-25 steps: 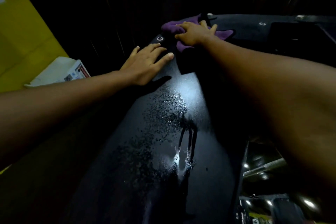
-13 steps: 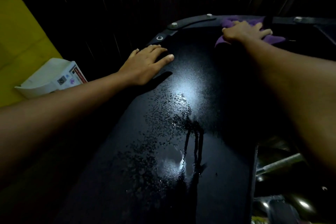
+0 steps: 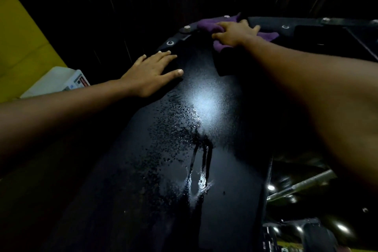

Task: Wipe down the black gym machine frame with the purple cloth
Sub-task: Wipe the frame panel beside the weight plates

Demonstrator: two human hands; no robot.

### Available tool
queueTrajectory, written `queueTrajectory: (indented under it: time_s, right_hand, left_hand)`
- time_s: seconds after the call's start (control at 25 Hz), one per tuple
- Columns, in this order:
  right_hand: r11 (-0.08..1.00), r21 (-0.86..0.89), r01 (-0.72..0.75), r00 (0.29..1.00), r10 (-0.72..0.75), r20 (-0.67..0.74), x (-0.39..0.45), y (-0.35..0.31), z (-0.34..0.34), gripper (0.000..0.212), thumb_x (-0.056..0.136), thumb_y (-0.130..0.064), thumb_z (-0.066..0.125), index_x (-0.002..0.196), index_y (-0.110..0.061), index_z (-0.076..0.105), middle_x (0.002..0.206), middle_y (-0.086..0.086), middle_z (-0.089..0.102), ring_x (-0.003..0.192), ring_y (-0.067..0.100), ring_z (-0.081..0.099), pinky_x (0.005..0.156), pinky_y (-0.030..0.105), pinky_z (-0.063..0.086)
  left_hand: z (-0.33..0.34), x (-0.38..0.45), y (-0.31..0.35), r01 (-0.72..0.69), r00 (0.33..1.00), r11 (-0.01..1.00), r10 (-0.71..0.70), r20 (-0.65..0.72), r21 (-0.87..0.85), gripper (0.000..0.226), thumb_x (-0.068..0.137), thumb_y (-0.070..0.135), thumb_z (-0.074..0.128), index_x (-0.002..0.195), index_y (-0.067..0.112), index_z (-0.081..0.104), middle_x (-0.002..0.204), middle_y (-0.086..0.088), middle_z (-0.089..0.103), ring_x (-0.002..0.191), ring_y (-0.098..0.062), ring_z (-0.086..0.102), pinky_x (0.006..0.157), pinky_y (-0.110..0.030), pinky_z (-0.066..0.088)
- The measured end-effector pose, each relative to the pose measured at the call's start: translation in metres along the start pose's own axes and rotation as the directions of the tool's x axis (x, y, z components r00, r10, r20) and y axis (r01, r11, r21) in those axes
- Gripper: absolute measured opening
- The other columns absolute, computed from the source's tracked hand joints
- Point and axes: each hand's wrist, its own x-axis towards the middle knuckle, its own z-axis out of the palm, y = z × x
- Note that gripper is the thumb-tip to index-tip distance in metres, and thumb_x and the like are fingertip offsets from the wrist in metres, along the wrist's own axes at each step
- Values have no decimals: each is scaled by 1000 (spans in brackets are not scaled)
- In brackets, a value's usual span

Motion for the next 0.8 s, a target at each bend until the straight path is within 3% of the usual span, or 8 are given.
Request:
queueTrajectory:
  time_s: [0.24, 0.36, 0.44, 0.56, 0.68, 0.8]
  right_hand:
    - [927, 83, -366, 926, 372, -72, 8, 70, -8, 54, 92, -48, 48, 141, -26, 40, 151, 12, 31, 140, 39, 14, 109, 62, 9]
    - [950, 129, -284, 954, 293, -56, 5, 99, -12, 52, 96, -42, 47, 143, -23, 37, 150, 14, 32, 137, 38, 25, 114, 47, 16]
    - [943, 134, -303, 948, 313, -61, 2, 101, -13, 50, 98, -40, 43, 144, -20, 36, 150, 16, 32, 137, 36, 27, 114, 42, 15]
    - [945, 88, -315, 945, 321, -65, -2, 94, -9, 49, 98, -41, 40, 144, -24, 36, 148, 15, 34, 137, 37, 26, 111, 47, 18]
    - [926, 92, -366, 925, 373, -74, -6, 90, -7, 51, 94, -43, 45, 143, -32, 35, 151, 9, 30, 140, 40, 14, 108, 57, 16]
    - [901, 59, -431, 899, 434, -64, -2, 73, -11, 53, 94, -40, 44, 143, -21, 37, 150, 13, 31, 139, 42, 14, 109, 60, 14]
  left_hand:
    - [-1, 0, -3, -8, 1000, 1000, 8, 11, 13, 63, 97, 52, 28, 152, 23, 18, 160, 4, 11, 147, -10, 5, 118, -41, 0]
    - [-1, 0, -5, -12, 1000, 1000, 12, 7, -8, 63, 96, 53, 27, 151, 24, 19, 160, 4, 12, 147, -10, 6, 118, -42, 1]
    - [0, 0, -5, -15, 1000, 1000, 15, -2, -21, 62, 96, 52, 27, 151, 23, 20, 160, 4, 13, 147, -11, 6, 119, -42, 2]
    - [-1, 1, -4, -16, 1000, 1000, 16, -7, -24, 61, 97, 51, 28, 151, 23, 21, 160, 3, 14, 147, -11, 7, 118, -43, 2]
    - [-1, 0, -1, -3, 1000, 1000, 4, -12, 0, 64, 95, 53, 28, 151, 22, 21, 160, 4, 13, 147, -11, 7, 118, -44, 2]
    - [-3, -2, 3, 20, 1000, 1000, -20, 8, 12, 73, 89, 62, 25, 151, 24, 19, 160, 6, 11, 146, -10, 6, 116, -50, 6]
